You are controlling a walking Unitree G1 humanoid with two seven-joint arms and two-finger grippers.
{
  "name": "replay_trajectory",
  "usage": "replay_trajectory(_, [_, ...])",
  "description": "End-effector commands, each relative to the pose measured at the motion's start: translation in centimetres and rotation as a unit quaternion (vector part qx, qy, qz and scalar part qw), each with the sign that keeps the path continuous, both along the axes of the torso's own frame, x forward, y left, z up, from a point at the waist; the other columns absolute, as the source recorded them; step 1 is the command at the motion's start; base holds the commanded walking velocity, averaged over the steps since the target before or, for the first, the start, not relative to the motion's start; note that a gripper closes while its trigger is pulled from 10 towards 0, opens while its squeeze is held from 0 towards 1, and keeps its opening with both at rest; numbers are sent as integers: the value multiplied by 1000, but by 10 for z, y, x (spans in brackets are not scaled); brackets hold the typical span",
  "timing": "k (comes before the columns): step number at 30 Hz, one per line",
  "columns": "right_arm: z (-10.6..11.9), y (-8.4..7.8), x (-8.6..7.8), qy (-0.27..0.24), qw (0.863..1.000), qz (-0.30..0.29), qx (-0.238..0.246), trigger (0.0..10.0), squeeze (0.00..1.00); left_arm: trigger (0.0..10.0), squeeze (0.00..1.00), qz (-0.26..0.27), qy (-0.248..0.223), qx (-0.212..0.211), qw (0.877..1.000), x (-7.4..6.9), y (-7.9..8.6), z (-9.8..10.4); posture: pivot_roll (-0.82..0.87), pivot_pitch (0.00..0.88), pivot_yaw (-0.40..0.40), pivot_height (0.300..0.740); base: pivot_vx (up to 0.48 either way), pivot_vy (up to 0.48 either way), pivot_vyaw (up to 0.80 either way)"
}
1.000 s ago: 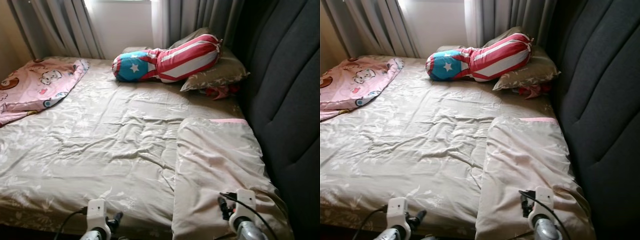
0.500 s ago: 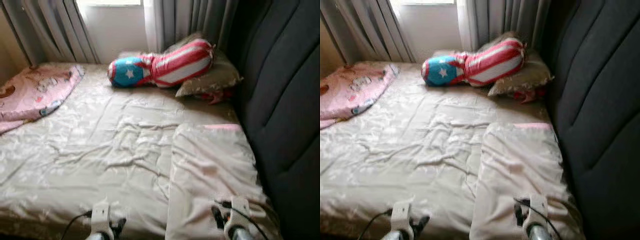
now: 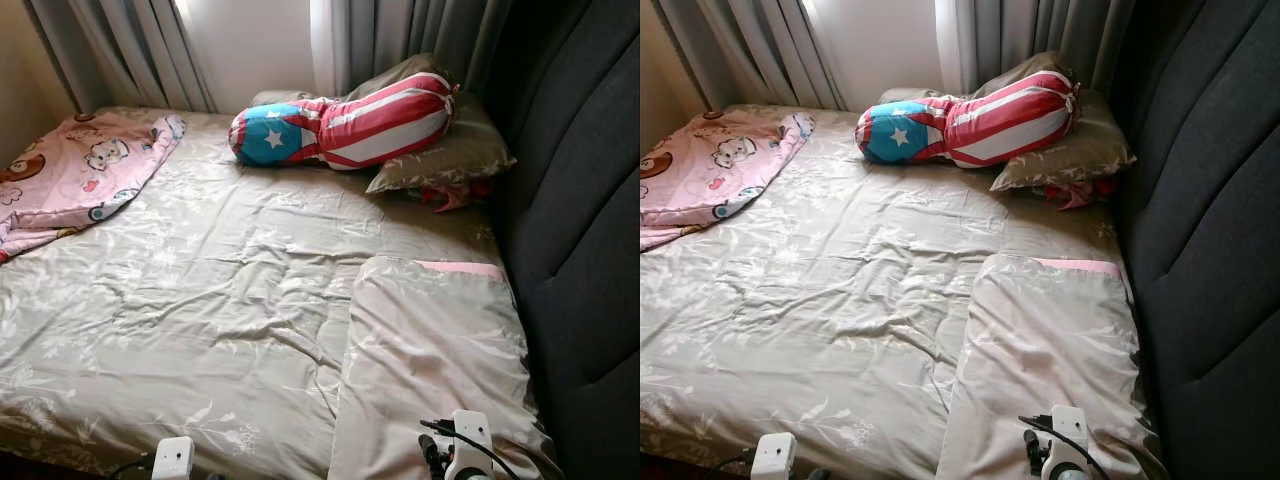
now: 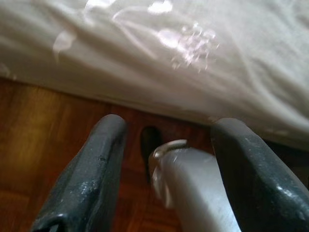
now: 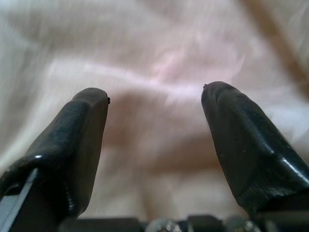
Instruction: Clean up the room
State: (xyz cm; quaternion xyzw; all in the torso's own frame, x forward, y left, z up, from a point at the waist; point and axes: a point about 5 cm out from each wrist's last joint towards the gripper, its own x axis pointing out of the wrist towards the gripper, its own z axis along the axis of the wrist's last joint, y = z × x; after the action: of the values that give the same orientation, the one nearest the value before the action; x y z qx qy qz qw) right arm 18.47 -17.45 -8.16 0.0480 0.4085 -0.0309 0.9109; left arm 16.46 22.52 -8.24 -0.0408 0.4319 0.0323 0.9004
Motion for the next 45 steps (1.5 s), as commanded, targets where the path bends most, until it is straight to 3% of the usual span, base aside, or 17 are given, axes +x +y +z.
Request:
replay_trajectory(1, [-4, 2, -7, 19, 1000, 10, -4, 10000, 0, 10000, 0, -7, 26, 10, 1000, -10, 2, -4, -63, 0, 17, 740, 0, 0, 0])
replay_trajectory(11, [-5, 5, -7, 26, 999, 21, -6, 10000, 0, 10000, 0, -26, 35, 17, 999, -11, -8, -8, -55, 0, 14, 740, 0, 258, 0])
replay_trajectory(45, [-3, 6, -4, 24, 1000, 9, -9, 10000, 0, 10000, 0, -30, 28, 17, 999, -6, -9, -5, -49, 0, 24, 740, 0, 466, 0])
